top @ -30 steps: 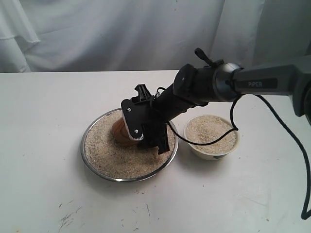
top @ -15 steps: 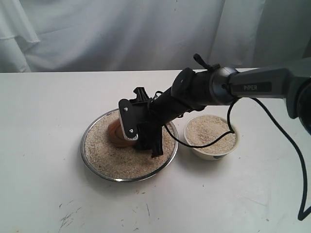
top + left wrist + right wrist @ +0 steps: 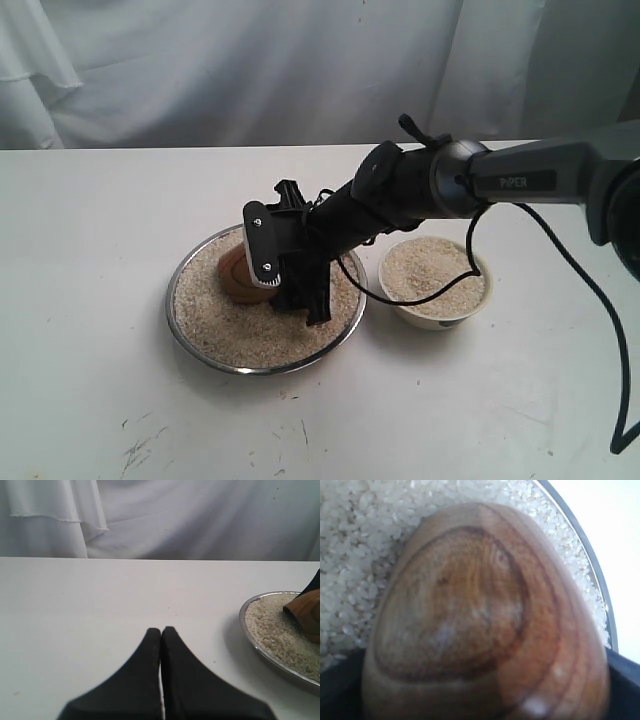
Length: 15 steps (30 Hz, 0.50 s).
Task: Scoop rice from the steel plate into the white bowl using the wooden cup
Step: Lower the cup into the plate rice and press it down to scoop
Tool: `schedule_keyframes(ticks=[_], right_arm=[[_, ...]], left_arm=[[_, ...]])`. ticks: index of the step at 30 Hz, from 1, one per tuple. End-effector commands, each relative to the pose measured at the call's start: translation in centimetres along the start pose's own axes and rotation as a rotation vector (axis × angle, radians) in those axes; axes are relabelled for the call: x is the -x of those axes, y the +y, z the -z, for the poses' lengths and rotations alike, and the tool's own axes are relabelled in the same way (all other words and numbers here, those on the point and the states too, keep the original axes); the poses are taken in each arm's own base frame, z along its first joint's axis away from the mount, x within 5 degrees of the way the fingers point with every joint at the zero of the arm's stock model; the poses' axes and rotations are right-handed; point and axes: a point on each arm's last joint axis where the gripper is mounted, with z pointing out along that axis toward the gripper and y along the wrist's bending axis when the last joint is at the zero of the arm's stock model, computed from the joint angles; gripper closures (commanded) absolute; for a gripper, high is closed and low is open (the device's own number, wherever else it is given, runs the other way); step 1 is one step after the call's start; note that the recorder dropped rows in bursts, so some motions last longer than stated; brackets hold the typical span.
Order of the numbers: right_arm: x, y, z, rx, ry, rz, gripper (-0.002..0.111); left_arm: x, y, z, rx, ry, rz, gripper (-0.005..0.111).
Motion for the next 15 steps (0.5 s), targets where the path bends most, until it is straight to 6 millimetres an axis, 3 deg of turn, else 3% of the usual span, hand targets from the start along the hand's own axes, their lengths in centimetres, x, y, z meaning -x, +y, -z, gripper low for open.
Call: schedule_keyframes(ticks=[1,15], right_arm=[[0.01,-0.11,-0.19,-0.007,-0.020,-0.038,0.108],[-0.40,-0.25,0.15,0.004,-0.064,-0.114,0.108]], left_arm=[[-0.07,-0.01,0.00,-0.002,-0.007,0.004,0.107],[-0.07,-0.01,0.00,-0.002,-0.007,0.004,0.107]])
